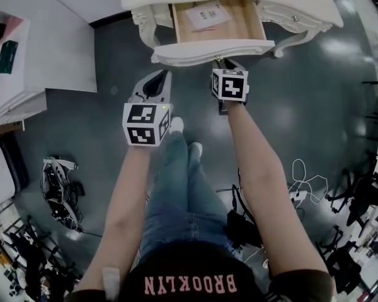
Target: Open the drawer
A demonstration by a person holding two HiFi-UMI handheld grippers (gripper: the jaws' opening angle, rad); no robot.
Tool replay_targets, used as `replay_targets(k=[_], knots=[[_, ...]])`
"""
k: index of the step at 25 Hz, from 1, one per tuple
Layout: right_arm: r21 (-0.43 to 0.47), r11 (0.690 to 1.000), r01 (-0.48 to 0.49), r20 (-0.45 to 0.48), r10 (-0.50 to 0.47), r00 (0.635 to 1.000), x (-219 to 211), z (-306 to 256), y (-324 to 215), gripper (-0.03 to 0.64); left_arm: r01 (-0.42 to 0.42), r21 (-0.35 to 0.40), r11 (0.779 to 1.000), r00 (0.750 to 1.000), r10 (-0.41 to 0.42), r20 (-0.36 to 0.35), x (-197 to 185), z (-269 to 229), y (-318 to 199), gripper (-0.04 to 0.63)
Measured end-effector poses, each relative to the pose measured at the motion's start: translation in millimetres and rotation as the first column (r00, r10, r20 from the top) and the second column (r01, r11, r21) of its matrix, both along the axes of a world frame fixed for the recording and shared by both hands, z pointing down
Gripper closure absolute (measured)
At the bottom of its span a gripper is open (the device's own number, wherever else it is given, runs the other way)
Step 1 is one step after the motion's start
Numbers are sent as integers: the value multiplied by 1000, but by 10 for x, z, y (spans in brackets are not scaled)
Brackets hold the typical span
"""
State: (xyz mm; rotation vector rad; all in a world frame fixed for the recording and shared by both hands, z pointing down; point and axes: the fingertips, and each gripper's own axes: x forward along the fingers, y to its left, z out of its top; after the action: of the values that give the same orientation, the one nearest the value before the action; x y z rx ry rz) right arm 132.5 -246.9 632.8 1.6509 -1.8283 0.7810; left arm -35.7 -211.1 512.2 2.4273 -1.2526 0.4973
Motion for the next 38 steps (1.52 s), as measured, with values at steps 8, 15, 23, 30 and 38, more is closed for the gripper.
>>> replay_targets(k=[8,15,23,30,38], knots=[[13,1000,22,-16,-22,1000,-1,-234,149,499,5,36,999,1000,-5,-5,9,-249,59,589],[43,997,68,-13,-68,998,-76,-500,365,522,-2,57,998,1000,2,1,46,-438,177,590],[133,988,75,-25,-73,997,-59,-919,522,618,14,91,996,1000,-12,-20,33,-751,221,591],[203,975,90,-5,-91,996,-32,-1304,679,618,12,120,993,1000,-9,-27,88,-988,317,590],[306,948,83,-8,-85,996,20,-1822,881,620,21,141,990,999,-16,-35,139,-1189,413,591]])
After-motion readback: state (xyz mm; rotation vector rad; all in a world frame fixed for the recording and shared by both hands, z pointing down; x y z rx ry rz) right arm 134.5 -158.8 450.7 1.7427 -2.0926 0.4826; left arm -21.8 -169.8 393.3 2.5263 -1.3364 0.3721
